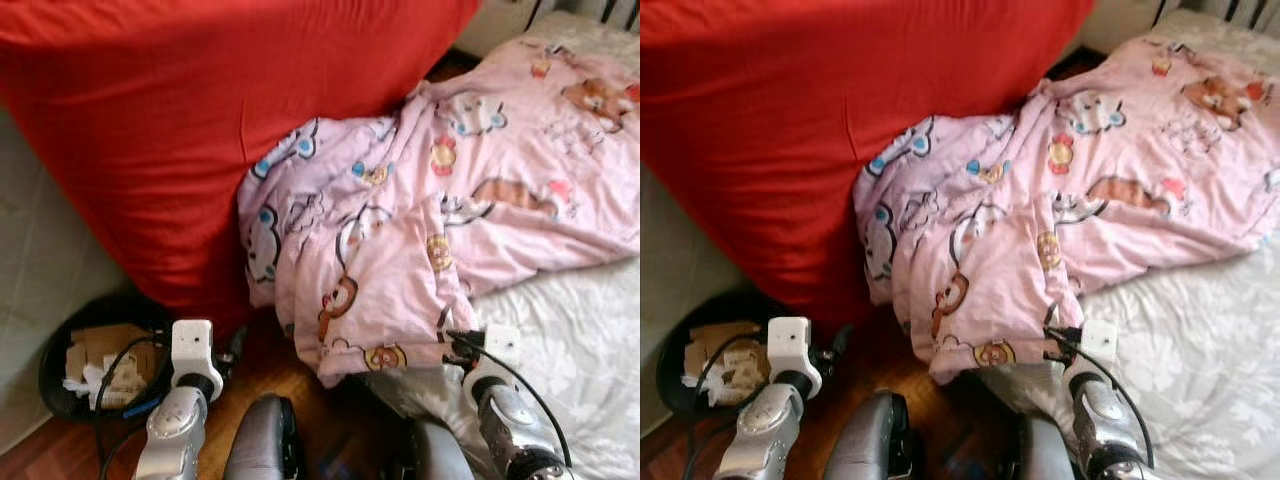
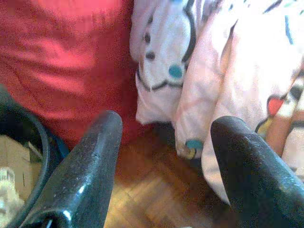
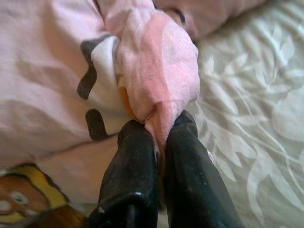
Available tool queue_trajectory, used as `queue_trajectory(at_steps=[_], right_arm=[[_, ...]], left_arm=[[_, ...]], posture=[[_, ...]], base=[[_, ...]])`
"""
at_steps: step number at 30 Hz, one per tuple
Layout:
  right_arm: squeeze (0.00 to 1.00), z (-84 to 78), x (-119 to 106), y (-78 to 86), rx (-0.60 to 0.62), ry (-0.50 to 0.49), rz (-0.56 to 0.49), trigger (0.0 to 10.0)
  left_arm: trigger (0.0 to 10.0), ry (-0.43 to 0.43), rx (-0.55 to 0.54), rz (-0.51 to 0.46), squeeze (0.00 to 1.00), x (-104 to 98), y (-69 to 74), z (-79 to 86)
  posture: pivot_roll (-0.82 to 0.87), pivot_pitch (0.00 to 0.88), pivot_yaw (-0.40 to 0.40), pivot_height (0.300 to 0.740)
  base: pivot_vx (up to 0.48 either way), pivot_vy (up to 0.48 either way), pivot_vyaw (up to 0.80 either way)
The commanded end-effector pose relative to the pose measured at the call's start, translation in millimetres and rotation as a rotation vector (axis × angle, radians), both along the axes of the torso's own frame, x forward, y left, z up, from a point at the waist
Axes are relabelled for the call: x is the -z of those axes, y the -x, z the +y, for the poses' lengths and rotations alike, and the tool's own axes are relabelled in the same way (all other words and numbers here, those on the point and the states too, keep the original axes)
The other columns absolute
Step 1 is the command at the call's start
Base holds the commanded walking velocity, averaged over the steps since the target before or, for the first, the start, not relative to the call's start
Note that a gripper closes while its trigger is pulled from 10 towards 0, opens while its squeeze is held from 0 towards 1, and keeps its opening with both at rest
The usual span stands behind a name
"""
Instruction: Clean up the room
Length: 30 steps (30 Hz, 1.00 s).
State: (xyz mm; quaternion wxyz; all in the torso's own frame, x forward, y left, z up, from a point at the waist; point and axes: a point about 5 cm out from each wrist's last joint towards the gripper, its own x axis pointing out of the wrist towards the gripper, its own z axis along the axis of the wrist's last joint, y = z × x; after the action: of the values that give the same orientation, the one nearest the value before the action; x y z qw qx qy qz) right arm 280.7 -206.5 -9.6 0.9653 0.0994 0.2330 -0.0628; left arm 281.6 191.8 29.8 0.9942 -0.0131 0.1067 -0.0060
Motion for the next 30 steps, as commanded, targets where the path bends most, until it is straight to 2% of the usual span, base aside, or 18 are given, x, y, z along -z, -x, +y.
queue_trajectory(at_steps=[1,9,19,30], right_arm=[[0.0,1.8,5,4.8,0.008,-0.013,0.013,10.0],[0.0,5.2,-1,-1.8,0.003,-0.015,-0.01,10.0],[0.0,4.7,6,5.3,0.001,-0.007,0.022,10.0],[0.0,10.1,8,6.4,-0.024,0.007,0.03,10.0]], left_arm=[[10.0,-0.025,-0.011,0.026,0.0,6,3.1,5.8],[10.0,-0.016,-0.032,0.036,0.0,8,-7.2,8.7],[10.0,-0.014,-0.055,0.093,0.0,20,-3.4,12.8],[10.0,-0.019,-0.058,0.171,0.0,35,5.7,10.8]], posture=[[0.08,0.042,0.028,0.636],[0.08,0.038,0.028,0.681],[0.08,0.007,0.02,0.74],[0.08,0.0,0.018,0.74]], base=[[0.0,0.0,0.0],[0.0,0.0,0.0],[0.0,0.0,0.0],[0.0,0.0,0.0]])
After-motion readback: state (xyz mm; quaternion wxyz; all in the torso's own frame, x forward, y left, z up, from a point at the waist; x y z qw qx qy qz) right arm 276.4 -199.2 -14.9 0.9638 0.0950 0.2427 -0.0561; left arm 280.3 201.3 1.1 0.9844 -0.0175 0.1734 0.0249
